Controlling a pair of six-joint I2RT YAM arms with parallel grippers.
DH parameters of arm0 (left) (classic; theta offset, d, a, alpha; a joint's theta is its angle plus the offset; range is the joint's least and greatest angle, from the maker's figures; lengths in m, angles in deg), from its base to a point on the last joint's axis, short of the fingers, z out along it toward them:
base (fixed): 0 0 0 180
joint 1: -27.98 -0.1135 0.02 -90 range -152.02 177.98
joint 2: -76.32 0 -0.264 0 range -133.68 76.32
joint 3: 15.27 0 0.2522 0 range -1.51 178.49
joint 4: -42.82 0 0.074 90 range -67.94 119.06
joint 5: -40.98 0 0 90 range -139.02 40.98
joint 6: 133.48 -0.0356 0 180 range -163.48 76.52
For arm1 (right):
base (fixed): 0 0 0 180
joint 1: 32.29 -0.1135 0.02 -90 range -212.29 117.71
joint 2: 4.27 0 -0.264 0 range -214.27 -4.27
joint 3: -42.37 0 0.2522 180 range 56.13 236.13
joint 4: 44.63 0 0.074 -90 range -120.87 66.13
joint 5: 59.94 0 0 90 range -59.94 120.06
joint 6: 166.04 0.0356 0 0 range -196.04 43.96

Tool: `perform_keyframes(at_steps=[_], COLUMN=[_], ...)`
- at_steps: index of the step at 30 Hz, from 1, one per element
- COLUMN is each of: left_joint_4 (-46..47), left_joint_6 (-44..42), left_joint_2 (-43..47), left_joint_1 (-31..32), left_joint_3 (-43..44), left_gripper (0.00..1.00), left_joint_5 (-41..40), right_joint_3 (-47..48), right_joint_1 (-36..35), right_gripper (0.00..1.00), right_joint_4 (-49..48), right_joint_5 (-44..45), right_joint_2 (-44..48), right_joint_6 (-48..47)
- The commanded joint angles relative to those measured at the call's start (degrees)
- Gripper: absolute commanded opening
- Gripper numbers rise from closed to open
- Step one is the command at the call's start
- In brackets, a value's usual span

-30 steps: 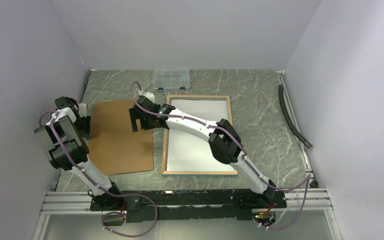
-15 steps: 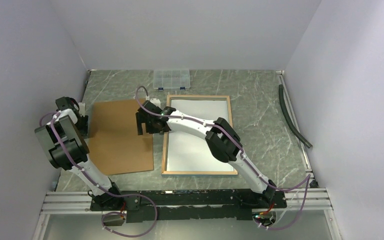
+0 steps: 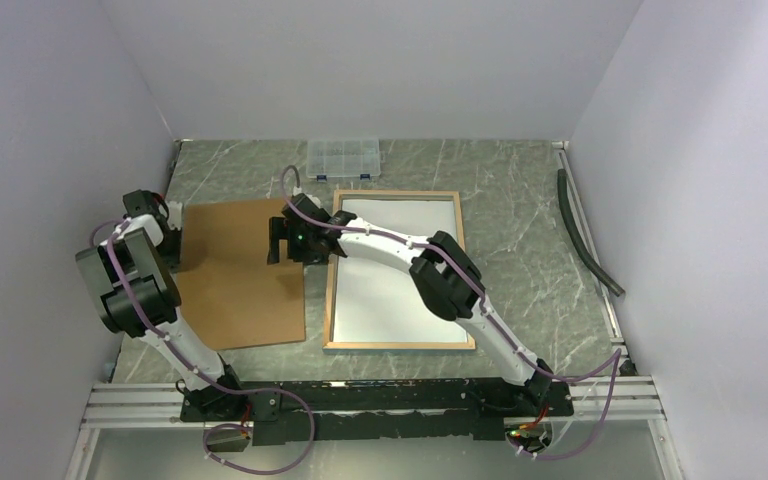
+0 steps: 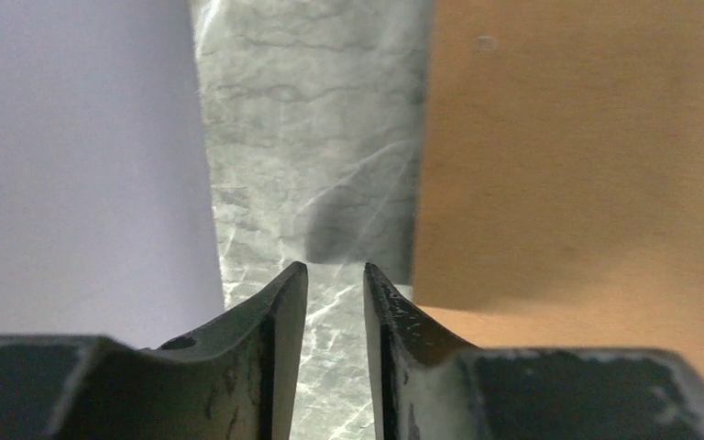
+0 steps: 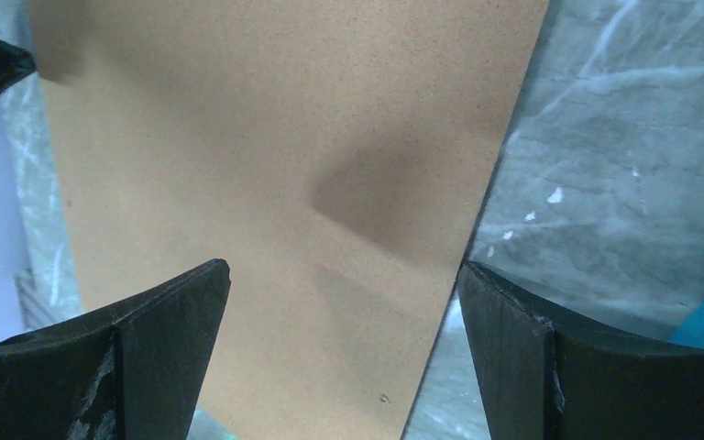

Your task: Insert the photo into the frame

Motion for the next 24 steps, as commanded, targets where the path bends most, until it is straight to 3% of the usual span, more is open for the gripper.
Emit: perform_keyframes(at_steps=[1,6,15,24], left_joint_4=[-7.48,-12.26,-13.30,-14.12], left_joint_6=[1.34,-0.15,-1.22,-0.50], left_joint_2=[-4.53,-8.20,-6.76,-7.22], left_joint_1=[1.60,2.16,3.91,5.68], left_joint_3=[-1.95,0.59,-0.63,-0.26], left_gripper=[0.32,0.23,0.22,0.20], left_joint_5=[10.64,15.79,18.03,19.99], right_joint_3=[-3.66,-7.72,-7.74,-20.89], right_joint_1=[1.13,2.72,3.26,3.26], right_gripper=[1.00,0.99,0.95,0.89], right_joint_4=[-6.10,-15.97,-28.02,-49.16], right_joint_5=[-7.03,-12.98,-20.07,-24.54], right_joint_2=[-0.18,3.28,8.73,18.80], right_joint_6=[4.53,9.08,15.72,23.92])
